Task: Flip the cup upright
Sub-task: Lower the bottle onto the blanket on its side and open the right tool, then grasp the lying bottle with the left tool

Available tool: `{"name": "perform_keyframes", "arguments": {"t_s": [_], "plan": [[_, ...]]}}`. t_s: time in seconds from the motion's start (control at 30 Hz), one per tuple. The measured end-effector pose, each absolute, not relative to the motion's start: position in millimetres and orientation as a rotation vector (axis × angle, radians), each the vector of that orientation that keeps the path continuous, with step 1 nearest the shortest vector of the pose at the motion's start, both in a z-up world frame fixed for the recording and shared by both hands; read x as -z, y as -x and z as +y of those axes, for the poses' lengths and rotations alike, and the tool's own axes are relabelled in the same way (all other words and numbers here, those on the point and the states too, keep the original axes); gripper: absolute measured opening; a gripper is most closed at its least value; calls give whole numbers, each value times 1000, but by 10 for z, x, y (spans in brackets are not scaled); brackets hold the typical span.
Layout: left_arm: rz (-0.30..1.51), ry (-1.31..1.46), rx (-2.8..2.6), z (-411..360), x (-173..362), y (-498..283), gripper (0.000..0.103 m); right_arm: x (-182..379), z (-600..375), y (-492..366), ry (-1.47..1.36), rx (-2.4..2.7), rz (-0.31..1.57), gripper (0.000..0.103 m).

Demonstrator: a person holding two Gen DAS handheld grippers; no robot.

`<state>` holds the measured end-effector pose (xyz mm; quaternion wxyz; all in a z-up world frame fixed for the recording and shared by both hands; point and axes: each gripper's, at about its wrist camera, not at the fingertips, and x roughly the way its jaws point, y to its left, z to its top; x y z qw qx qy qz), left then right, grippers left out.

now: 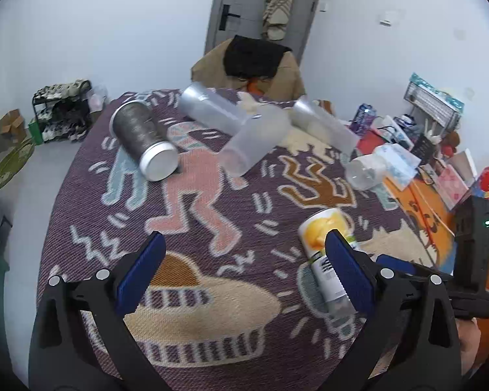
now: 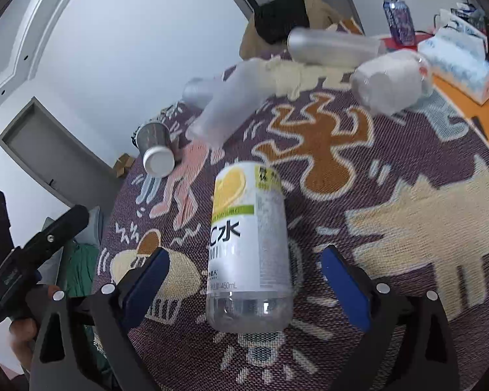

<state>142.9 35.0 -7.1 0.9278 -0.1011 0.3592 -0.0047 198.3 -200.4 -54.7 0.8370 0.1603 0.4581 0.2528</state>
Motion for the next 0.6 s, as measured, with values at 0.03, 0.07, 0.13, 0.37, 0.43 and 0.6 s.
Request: {"name": "perform_keyframes", "arguments": {"t_s": [0.03,0.07,0.13,0.37,0.43,0.6], "plan": [[735,204,23,305,54,-1457,97,508,-2074,-1983,-358,-542,962,92],[735,203,38,262,44,-1482,97,484,-2117,-1979,-365,-542,956,92],[740,208,65,188,34,-1529,97,417,-2270,-1959,-372,-523,932,93],[777,248,145,-47,78,-1707,97,388,-2781,-1916,-433,-456,874,96],[796,258,166,-113,110,-1767,97,397,-2912,-1907,-436,-422,858,96],[844,262,218,-299,187,-1900,97,409,-3133,-1818,-424,-397,820,96]]}}
